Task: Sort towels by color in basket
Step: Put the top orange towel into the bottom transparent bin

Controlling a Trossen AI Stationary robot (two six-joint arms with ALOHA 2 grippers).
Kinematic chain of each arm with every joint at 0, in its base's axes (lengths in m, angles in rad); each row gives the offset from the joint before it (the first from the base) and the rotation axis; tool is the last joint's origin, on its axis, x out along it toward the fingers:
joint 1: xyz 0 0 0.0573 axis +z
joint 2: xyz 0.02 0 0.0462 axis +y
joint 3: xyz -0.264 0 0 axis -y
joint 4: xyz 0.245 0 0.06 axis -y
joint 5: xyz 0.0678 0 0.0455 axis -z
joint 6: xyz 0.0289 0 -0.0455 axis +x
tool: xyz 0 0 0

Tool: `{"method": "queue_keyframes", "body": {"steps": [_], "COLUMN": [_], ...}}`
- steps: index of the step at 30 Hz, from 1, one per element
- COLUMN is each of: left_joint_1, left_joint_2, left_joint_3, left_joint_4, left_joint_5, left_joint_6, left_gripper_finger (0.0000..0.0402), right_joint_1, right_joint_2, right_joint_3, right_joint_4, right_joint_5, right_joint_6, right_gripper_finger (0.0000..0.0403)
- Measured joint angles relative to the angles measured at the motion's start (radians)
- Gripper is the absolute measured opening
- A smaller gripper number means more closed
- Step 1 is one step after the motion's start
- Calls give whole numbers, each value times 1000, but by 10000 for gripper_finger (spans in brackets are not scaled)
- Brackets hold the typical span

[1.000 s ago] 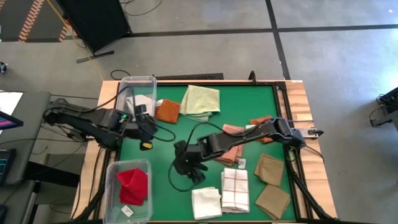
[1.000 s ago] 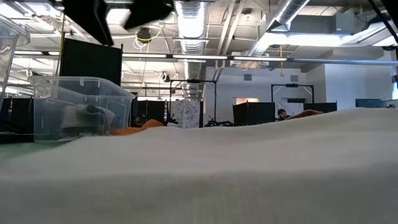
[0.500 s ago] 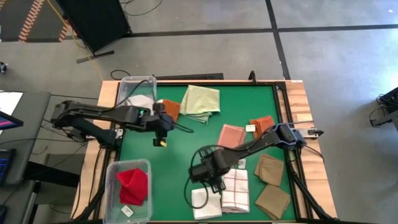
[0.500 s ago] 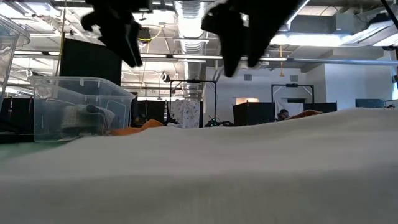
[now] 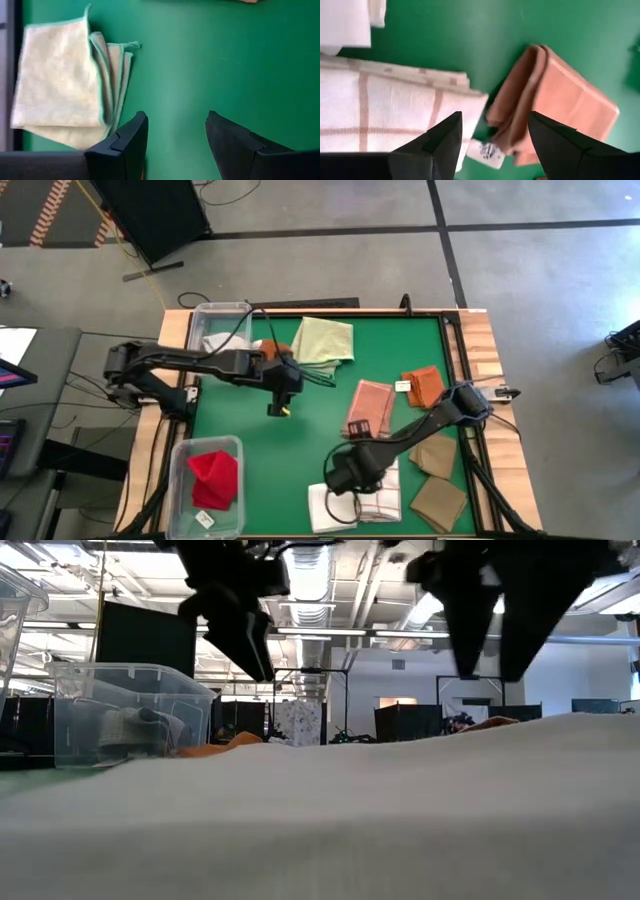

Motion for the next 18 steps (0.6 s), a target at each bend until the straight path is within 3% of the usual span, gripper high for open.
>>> {"method": "queue_keyframes", "body": {"steps": [6, 13, 18], "left_joint_1": [70, 188, 305], "left_joint_2": [18, 18, 23], "left_joint_3": [0, 0, 0], "left_joint_4": [23, 14, 8], "left_joint_5": [88, 117, 225], "left_joint_6": [-2, -52, -123], "left_gripper_finger": [190, 190, 190], "right_joint_1": [43, 87, 108], "right_joint_2": [-147, -359, -477], "right_joint_3": [-173, -414, -567], "right_joint_4": [58, 183, 290], "right_joint_5": [75, 134, 163], "right_joint_6": [152, 333, 400], "right_gripper_finger": [260, 260, 260]}}
